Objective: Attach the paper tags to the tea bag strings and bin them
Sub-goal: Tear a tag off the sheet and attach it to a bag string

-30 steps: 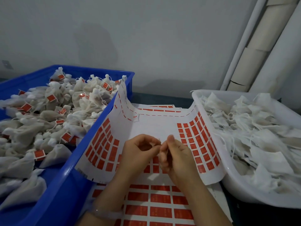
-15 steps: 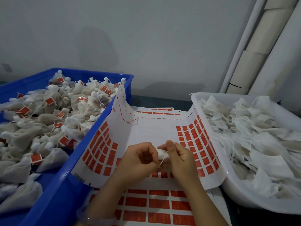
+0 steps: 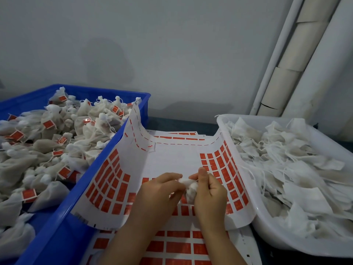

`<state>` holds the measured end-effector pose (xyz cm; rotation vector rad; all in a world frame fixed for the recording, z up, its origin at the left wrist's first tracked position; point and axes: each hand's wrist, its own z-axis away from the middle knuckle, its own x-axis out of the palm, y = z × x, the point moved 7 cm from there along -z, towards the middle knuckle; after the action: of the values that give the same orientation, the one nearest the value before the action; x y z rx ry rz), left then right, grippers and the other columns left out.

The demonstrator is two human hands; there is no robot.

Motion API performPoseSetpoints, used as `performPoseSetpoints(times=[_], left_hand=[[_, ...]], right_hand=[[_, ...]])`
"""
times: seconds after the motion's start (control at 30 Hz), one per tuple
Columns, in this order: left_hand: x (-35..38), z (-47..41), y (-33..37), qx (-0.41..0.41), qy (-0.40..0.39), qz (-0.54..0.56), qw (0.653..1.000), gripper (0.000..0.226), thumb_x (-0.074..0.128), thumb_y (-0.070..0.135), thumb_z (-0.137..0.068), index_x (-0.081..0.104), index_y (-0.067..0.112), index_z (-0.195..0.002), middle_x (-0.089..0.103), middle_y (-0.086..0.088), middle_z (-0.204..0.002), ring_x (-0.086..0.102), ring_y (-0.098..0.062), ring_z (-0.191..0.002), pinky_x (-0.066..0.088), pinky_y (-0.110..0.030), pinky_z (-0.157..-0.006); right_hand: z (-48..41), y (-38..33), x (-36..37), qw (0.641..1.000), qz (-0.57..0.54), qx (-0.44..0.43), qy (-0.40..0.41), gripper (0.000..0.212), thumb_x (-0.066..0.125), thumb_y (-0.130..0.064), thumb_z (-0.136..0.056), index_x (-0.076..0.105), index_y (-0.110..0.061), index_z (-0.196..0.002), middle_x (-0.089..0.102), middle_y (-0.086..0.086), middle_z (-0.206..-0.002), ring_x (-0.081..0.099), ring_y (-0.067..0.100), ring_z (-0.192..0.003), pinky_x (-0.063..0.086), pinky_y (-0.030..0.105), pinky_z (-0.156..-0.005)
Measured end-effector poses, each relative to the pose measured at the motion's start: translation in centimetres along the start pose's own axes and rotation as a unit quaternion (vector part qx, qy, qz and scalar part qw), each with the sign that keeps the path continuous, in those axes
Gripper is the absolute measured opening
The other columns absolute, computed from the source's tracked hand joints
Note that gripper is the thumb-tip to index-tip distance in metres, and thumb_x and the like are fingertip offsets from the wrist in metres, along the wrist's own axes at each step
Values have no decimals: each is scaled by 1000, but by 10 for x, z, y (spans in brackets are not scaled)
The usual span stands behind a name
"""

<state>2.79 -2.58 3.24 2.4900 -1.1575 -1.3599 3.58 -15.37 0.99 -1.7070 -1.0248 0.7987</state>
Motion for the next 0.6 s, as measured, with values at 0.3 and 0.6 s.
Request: performPoseSetpoints(times=[0.3, 0.6], left_hand=[[19, 9, -26, -264, -52, 317, 909, 25, 45, 7, -95, 68, 18, -97, 57, 3, -82, 57, 0, -74, 45, -10, -63], [14, 10, -31, -289, -25, 455, 842, 17, 75, 34, -64, 72, 23, -77, 71, -1, -79, 68, -21, -80, 57, -28, -69]], right_hand=[[11, -13, 15, 995, 1, -74, -73, 32, 49, -53, -74, 63, -26, -66, 61, -7, -58, 60, 7, -64, 46, 10, -53], [3, -6, 8, 995, -39, 27, -87, 6, 62, -50, -57, 64, -44, -58, 67, -22, -60, 63, -6, -64, 44, 5, -46]])
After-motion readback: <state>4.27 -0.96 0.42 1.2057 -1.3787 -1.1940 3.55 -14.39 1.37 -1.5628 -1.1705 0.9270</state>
